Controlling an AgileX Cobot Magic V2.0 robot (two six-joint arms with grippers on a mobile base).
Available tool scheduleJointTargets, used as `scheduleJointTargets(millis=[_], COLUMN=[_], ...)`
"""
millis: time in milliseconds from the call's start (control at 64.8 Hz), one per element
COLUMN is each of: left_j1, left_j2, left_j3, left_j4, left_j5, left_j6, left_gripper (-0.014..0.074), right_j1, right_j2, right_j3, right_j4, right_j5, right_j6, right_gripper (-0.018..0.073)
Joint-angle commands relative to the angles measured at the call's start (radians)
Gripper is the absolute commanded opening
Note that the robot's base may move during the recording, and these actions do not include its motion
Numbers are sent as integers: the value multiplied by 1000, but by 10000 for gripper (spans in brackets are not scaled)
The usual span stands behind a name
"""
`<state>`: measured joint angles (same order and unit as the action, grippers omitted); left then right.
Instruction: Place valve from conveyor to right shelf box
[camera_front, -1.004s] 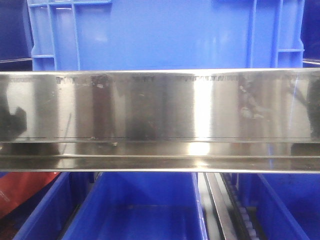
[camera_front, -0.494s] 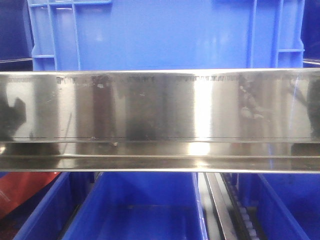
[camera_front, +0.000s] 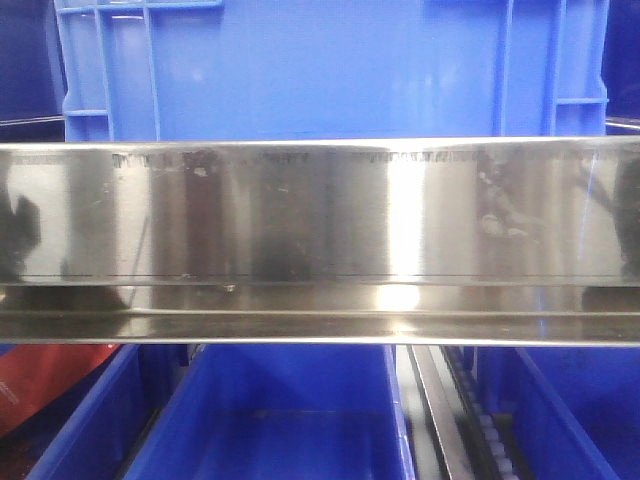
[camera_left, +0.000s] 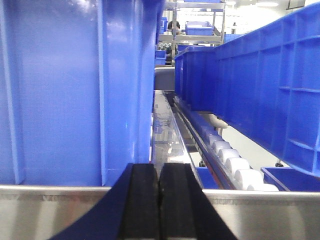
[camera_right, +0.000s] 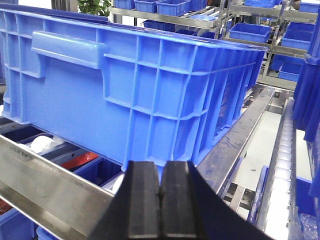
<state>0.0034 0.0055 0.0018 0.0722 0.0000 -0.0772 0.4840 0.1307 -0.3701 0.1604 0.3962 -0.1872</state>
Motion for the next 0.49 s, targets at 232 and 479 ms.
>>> scheduleJointTargets(millis=[232, 479], left_j1=[2, 2], left_j2=[-6, -6], left_j3=[-2, -2], left_j4=[1, 1], left_j5=[-21, -21], left_j6=[-6, -6], left_gripper=[-111, -111], right_j1=[-3, -3], right_j2=[-5, -5], right_j3=[1, 1], right_j4=[-8, -8], right_j5=[-23, -23], right_j6=[-4, -4], right_gripper=[-162, -162])
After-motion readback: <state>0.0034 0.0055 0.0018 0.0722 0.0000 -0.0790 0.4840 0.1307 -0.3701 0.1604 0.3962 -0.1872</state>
